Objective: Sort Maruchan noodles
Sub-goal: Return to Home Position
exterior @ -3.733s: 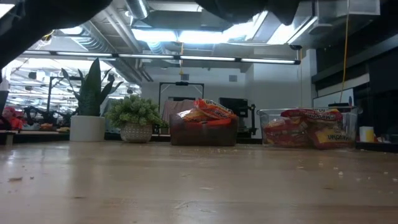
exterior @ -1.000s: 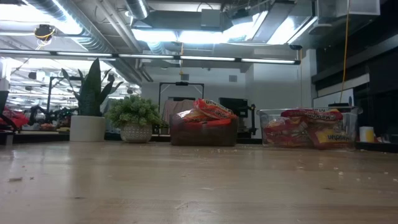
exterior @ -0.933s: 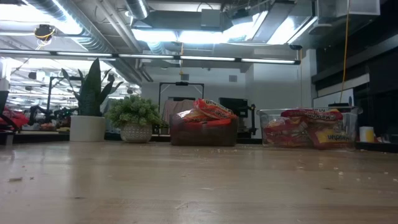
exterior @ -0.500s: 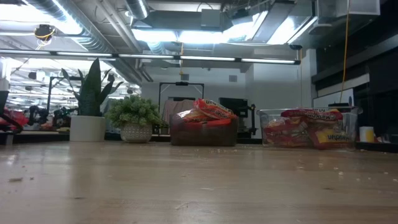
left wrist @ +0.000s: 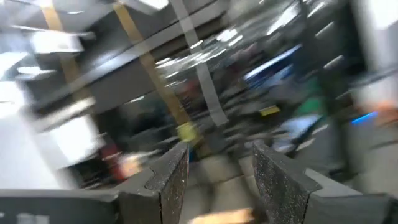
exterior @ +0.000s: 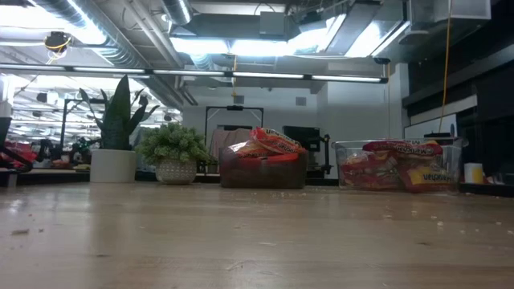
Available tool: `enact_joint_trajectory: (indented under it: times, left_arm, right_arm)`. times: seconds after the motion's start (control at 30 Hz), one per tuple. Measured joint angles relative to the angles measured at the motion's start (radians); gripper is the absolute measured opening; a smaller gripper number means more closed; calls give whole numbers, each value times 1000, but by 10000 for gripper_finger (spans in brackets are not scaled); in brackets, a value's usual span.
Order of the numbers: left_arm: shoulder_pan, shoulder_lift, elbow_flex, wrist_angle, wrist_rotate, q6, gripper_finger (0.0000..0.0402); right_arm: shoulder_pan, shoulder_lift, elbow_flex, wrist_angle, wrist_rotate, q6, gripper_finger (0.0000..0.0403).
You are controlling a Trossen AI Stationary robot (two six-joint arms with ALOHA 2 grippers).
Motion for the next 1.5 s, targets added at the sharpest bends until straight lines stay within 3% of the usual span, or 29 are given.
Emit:
enact_joint_trajectory:
  times: [0.07,0.17,0.23,0.27,0.37,0.47,0.6,0.77,0.93,1.13,1.2,1.37,1.5]
  left_arm:
    - [-15,-68,0,-202,122,-228,170]
    - [10,-194,4,-590,513,-659,170]
    - [61,-256,-26,-715,706,-850,170]
    - [93,-277,-48,-733,725,-894,170]
    - [190,-328,-140,-787,650,-932,170]
    - [267,-397,-264,-833,684,-1009,170]
    - [328,-563,-489,-764,701,-1066,170]
    - [338,-788,-842,-599,704,-1143,170]
    - [340,-1028,-1195,-475,597,-1222,170]
    - [339,-1285,-1567,-284,595,-1271,170]
    - [339,-1380,-1679,-206,631,-1272,170]
    - [339,-1595,-1922,-95,650,-1279,170]
    - [339,-1614,-2062,-53,606,-1298,170]
  right_arm:
    - [-2,-54,5,67,-63,-66,166]
    - [-47,-123,-30,283,-235,-269,166]
    - [-105,-164,-74,454,-421,-444,166]
    - [-138,-184,-103,537,-542,-531,166]
    - [-282,-260,-214,733,-861,-713,166]
    - [-451,-374,-369,816,-1008,-741,166]
    - [-631,-562,-661,986,-1053,-718,166]
    - [-749,-846,-1050,1265,-1150,-655,166]
    - [-801,-1140,-1352,1439,-1090,-562,166]
    - [-798,-1413,-1588,1476,-1021,-526,166]
    - [-798,-1474,-1660,1481,-1006,-524,166]
    - [-797,-1460,-1756,1520,-1024,-496,166]
    - [-797,-1471,-1851,1514,-1018,-422,166]
